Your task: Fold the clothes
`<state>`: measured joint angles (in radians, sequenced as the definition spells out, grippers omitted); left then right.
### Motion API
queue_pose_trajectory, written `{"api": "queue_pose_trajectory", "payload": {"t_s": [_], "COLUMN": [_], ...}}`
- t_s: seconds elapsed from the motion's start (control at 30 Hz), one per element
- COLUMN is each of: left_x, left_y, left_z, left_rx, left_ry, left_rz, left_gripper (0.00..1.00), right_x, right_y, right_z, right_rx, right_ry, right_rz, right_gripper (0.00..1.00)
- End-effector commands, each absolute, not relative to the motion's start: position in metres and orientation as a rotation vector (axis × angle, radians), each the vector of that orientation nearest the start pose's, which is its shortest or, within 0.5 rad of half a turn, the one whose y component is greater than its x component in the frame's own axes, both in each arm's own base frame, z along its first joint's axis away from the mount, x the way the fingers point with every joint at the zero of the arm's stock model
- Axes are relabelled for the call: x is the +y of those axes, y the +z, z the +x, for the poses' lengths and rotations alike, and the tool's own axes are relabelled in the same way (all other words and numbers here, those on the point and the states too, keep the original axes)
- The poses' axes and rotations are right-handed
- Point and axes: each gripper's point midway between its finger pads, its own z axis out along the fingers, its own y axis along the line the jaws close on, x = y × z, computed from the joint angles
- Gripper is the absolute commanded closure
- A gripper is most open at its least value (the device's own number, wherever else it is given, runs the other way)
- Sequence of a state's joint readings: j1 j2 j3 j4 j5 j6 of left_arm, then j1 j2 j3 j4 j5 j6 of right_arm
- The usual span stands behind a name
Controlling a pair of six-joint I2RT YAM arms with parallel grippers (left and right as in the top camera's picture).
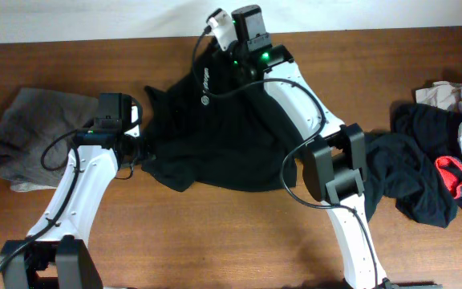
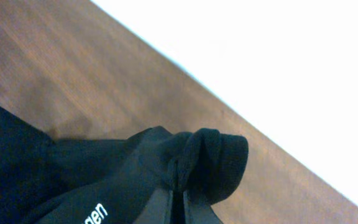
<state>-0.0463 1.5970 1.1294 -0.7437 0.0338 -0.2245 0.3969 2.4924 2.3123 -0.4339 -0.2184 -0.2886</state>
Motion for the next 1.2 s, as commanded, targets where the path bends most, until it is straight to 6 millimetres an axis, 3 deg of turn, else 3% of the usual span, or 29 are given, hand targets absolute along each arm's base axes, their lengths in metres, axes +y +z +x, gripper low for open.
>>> {"api": "queue_pose_trajectory", "payload": {"t_s": [0.0,0.03,0.07,0.1,0.13,0.27,0.4,0.6,0.73,0.87,1.03,1.13,1.17], "left_x": [-0.02,-0.02,-0.021,-0.021,-0.021,-0.02,-0.02,-0.021,-0.021,-0.021,-0.021,-0.021,-0.021], "left_y": [0.088,0.088,0.088,0.088,0.088,0.088,0.089,0.089,0.089,0.09,0.09,0.09,0.09], "left_z": [0.357,0.357,0.356,0.356,0.356,0.357,0.36,0.361,0.361,0.362,0.363,0.363,0.363], "left_rx": [2.789,2.789,2.79,2.79,2.79,2.789,2.778,2.772,2.77,2.765,2.764,2.764,2.764], "left_ry": [-0.103,-0.103,-0.103,-0.103,-0.103,-0.103,-0.1,-0.102,-0.102,-0.103,-0.103,-0.103,-0.103], "left_rz": [-0.222,-0.222,-0.222,-0.222,-0.222,-0.221,-0.2,-0.199,-0.199,-0.199,-0.198,-0.199,-0.199], "left_gripper": [1.0,1.0,1.0,1.0,1.0,1.0,1.0,0.99,0.99,0.99,0.99,0.99,0.99], "right_x": [0.308,0.309,0.306,0.301,0.29,0.234,0.18,0.106,0.072,0.084,0.095,0.107,0.108], "right_y": [0.148,0.145,0.141,0.138,0.135,0.142,0.144,0.107,0.086,0.067,0.036,0.024,0.023], "right_z": [0.618,0.617,0.617,0.617,0.62,0.613,0.57,0.489,0.464,0.441,0.434,0.429,0.428], "right_rx": [1.964,1.973,2.001,2.026,2.066,2.233,2.485,2.932,3.078,3.127,3.14,3.134,3.135], "right_ry": [0.27,0.275,0.266,0.245,0.199,0.046,0.032,0.096,0.176,0.375,0.386,0.433,0.431], "right_rz": [-0.87,-0.866,-0.844,-0.819,-0.769,-0.625,-0.537,-0.457,-0.363,-0.502,-0.544,-0.567,-0.574], "right_gripper": [0.91,0.74,0.37,0.21,0.18,0.17,0.16,0.31,0.32,0.31,0.32,0.39,0.46]}}
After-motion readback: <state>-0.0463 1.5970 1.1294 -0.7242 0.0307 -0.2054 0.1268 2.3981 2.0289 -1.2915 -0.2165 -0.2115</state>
